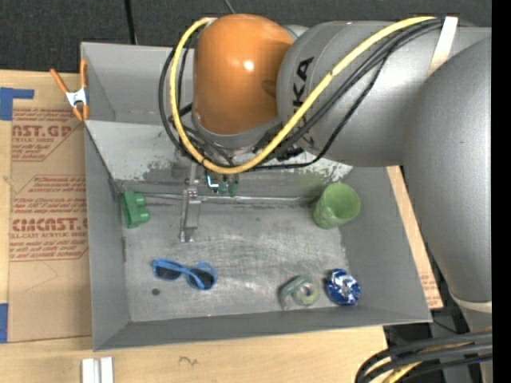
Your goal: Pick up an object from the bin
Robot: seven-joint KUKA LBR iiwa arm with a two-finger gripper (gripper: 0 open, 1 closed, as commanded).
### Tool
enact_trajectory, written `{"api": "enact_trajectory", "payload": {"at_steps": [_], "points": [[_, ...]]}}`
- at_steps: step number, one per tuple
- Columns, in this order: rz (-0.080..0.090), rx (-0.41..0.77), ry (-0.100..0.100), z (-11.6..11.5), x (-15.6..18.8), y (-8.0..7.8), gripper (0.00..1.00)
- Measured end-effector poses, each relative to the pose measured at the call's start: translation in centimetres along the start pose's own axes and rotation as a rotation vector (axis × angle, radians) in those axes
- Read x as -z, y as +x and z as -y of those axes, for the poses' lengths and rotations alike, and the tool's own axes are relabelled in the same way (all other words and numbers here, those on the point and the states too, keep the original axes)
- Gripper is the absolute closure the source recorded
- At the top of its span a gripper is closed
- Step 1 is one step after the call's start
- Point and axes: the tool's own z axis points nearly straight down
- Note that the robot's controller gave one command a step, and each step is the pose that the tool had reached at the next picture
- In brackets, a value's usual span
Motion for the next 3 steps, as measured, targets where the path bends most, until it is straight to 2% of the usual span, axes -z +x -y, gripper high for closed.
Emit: {"api": "enact_trajectory", "payload": {"at_steps": [1, 2, 3], "points": [[0.006, 0.181, 0.0, 3.1, -15.4, 3.5, 0.0], [0.008, 0.18, -0.001, 3.0, -15.0, 3.4, 1.0], [0.016, 0.455, 0.001, 2.2, 2.6, 4.6, 1.0]]}}
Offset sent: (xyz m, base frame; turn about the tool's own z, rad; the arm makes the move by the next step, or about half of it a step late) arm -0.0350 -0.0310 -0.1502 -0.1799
